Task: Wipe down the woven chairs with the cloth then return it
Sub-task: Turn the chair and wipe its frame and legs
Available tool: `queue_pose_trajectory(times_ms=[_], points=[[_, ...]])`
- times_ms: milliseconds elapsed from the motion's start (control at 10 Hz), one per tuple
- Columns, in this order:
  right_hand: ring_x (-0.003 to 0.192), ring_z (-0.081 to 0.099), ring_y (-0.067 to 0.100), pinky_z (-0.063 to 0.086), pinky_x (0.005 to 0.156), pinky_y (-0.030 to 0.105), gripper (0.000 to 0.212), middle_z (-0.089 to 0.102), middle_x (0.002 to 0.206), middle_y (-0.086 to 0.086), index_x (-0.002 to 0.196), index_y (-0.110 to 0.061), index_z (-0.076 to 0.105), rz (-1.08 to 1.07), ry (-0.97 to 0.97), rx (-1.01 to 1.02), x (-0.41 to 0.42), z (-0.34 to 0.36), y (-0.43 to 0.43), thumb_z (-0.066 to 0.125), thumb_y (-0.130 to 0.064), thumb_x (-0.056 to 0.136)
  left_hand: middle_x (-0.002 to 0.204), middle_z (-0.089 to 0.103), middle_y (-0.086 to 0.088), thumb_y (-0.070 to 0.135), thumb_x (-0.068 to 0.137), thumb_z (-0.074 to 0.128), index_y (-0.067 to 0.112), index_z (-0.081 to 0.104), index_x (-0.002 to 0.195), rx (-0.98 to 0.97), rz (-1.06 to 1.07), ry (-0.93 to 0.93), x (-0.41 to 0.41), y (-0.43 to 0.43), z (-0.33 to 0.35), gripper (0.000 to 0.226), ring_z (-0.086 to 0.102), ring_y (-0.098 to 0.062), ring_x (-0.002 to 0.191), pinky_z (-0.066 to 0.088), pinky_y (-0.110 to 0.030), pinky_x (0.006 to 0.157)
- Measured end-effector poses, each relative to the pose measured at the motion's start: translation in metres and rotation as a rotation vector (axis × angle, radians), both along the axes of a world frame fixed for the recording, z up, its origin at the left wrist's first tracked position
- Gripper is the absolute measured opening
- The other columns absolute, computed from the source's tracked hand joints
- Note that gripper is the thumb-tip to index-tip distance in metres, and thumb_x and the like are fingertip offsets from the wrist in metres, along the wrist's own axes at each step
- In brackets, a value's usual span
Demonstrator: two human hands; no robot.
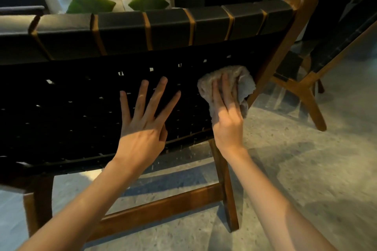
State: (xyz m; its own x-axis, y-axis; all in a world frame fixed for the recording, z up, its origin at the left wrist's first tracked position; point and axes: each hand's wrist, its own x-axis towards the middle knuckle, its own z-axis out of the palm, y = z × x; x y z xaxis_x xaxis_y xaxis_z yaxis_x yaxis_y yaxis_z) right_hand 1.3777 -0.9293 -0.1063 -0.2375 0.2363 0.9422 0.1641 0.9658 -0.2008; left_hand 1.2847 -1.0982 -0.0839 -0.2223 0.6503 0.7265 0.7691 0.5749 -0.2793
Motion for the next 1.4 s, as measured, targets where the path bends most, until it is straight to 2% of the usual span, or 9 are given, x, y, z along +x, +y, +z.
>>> queue_pose_trajectory(times_ms=[300, 600, 700, 800, 900, 1000, 1100, 1200, 1400], points=[[0.113, 0.053, 0.051, 0.044, 0.104, 0.044, 0.023, 0.056, 0.117, 0.033, 0.107, 0.016, 0.061, 0.093, 0.381, 0.237, 0.032, 0.062, -0.013, 0.043, 0.019, 0.092, 0.158, 0.000, -0.011, 0.016, 0.075, 0.071, 0.027, 0.025, 0.150, 0.020, -0.007, -0.016, 0.001, 0.001, 0.002, 0.088, -0.010, -0.031, 0.145, -0.010, -0.057, 0.113], [0.131, 0.035, 0.050, 0.035, 0.107, 0.057, 0.047, 0.037, 0.144, 0.019, 0.134, -0.003, 0.050, -0.078, 0.076, 0.068, 0.004, 0.052, 0.002, 0.059, -0.003, 0.088, 0.159, -0.007, -0.009, 0.017, 0.074, 0.071, 0.031, 0.020, 0.150, 0.025, 0.005, 0.011, -0.001, 0.004, -0.002, 0.093, -0.009, -0.033, 0.145, -0.010, -0.058, 0.113], [0.135, 0.029, 0.048, 0.030, 0.111, 0.048, 0.062, 0.034, 0.148, 0.018, 0.139, -0.013, 0.046, -0.091, 0.058, 0.114, -0.003, 0.049, 0.011, 0.065, 0.005, 0.083, 0.159, -0.007, -0.009, 0.016, 0.075, 0.071, 0.030, 0.020, 0.150, 0.016, -0.002, 0.018, -0.003, 0.002, -0.002, 0.092, -0.009, -0.033, 0.145, -0.009, -0.059, 0.113], [0.141, 0.025, 0.020, 0.025, 0.113, 0.021, 0.057, 0.034, 0.149, -0.004, 0.131, -0.055, 0.044, -0.187, 0.043, 0.196, -0.012, 0.043, 0.020, 0.056, -0.016, 0.091, 0.159, -0.008, -0.009, 0.017, 0.076, 0.070, 0.031, 0.019, 0.150, -0.001, 0.010, 0.022, -0.004, 0.003, -0.004, 0.091, -0.009, -0.034, 0.145, -0.008, -0.060, 0.113], [0.137, 0.022, 0.007, 0.017, 0.113, 0.013, 0.055, 0.035, 0.150, 0.008, 0.133, -0.036, 0.054, -0.035, 0.018, 0.168, -0.011, 0.036, 0.033, 0.042, -0.008, 0.087, 0.159, -0.007, -0.009, 0.018, 0.077, 0.069, 0.031, 0.019, 0.150, -0.021, 0.005, 0.025, -0.006, 0.005, -0.010, 0.090, -0.009, -0.034, 0.145, -0.008, -0.060, 0.112], [0.141, 0.017, 0.006, 0.018, 0.118, 0.030, 0.052, 0.034, 0.150, -0.003, 0.136, -0.028, 0.051, -0.038, 0.058, 0.289, -0.018, 0.012, 0.043, 0.028, -0.003, 0.097, 0.159, -0.004, -0.010, 0.019, 0.078, 0.068, 0.030, 0.020, 0.150, -0.039, -0.003, 0.028, -0.008, 0.006, -0.017, 0.088, -0.008, -0.033, 0.145, -0.007, -0.060, 0.113], [0.139, 0.022, 0.017, 0.018, 0.118, 0.034, 0.055, 0.038, 0.149, 0.004, 0.136, -0.026, 0.050, 0.114, 0.074, -0.035, -0.021, -0.016, 0.037, 0.030, 0.007, 0.096, 0.158, -0.004, -0.010, 0.018, 0.079, 0.067, 0.030, 0.021, 0.150, -0.047, -0.015, 0.024, -0.012, 0.007, -0.025, 0.085, -0.009, -0.033, 0.145, -0.007, -0.059, 0.113], [0.133, 0.035, 0.038, 0.025, 0.114, 0.034, 0.051, 0.047, 0.134, 0.031, 0.125, 0.001, 0.058, 0.112, 0.049, -0.025, -0.026, -0.034, 0.035, 0.049, 0.021, 0.079, 0.158, -0.005, -0.010, 0.016, 0.080, 0.064, 0.030, 0.021, 0.150, -0.061, -0.019, 0.024, -0.017, 0.007, -0.033, 0.083, -0.011, -0.032, 0.145, -0.008, -0.058, 0.113], [0.109, 0.049, 0.062, 0.040, 0.097, 0.058, 0.039, 0.054, 0.120, 0.037, 0.110, 0.006, 0.065, 0.112, -0.100, -0.079, -0.033, -0.092, 0.032, 0.070, 0.017, 0.073, 0.158, 0.000, -0.009, 0.012, 0.077, 0.070, 0.028, 0.027, 0.149, -0.096, -0.030, 0.005, -0.023, 0.006, -0.046, 0.086, -0.013, -0.029, 0.145, -0.007, -0.056, 0.113]])
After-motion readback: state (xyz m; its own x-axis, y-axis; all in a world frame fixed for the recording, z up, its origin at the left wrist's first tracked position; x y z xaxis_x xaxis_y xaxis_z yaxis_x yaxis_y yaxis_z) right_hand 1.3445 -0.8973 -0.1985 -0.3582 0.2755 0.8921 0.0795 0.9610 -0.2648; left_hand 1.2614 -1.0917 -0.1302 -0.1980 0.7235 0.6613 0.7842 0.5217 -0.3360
